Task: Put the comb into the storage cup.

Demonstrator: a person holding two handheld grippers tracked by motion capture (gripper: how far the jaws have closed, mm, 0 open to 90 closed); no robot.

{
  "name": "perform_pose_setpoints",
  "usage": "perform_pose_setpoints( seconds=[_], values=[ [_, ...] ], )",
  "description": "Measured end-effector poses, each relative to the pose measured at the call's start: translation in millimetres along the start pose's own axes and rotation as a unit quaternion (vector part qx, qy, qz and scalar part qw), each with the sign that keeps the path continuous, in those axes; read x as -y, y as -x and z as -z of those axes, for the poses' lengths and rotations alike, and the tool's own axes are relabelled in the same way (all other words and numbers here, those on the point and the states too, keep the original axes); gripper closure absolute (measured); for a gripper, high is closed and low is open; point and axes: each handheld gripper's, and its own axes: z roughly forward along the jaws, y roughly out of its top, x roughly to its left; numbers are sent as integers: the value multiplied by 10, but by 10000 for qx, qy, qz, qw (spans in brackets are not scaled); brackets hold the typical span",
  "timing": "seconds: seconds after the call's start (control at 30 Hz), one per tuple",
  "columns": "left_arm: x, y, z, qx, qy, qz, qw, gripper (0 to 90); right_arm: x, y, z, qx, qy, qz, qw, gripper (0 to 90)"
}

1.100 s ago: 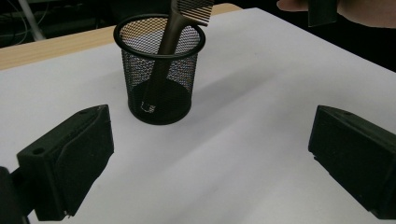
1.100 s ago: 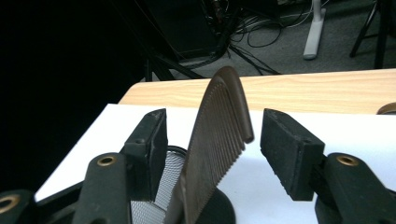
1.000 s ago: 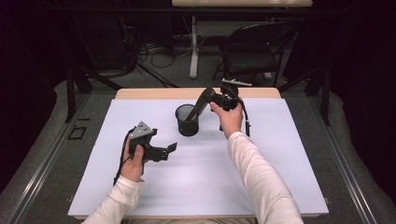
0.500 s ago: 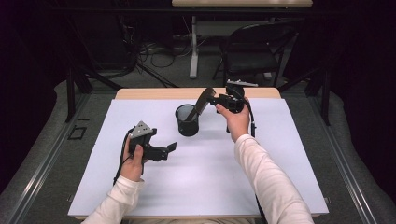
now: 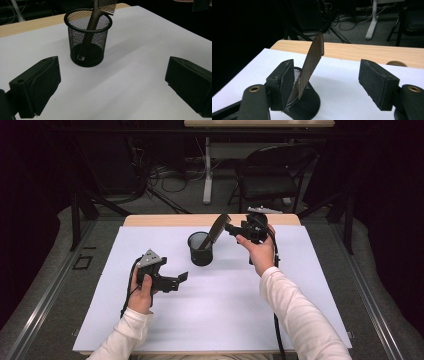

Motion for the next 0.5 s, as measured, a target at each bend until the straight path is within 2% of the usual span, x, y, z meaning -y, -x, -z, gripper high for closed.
perform_pose_setpoints(
  seconds=[0.1, 0.2, 0.27, 0.37, 0.5],
  values=[
    [-4, -5, 10, -2, 8, 8, 10000, 5, -5, -19, 58, 67, 65, 180, 9998, 272],
    [-9, -13, 21, -11, 4, 7, 10000, 5, -12, -39, 111, 29, 54, 233, 9997, 260],
    [-12, -18, 28, -5, 26, 21, 10000, 5, -17, -57, 142, -4, 2, 271, 9996, 252],
    [-19, -33, 46, -13, 48, 40, 10000, 5, -15, -96, 185, 90, -87, 464, 9988, 224],
    [-29, -54, 70, -3, 71, 73, 9999, 6, -8, -148, 233, 15, -273, 559, 9981, 187]
  ],
)
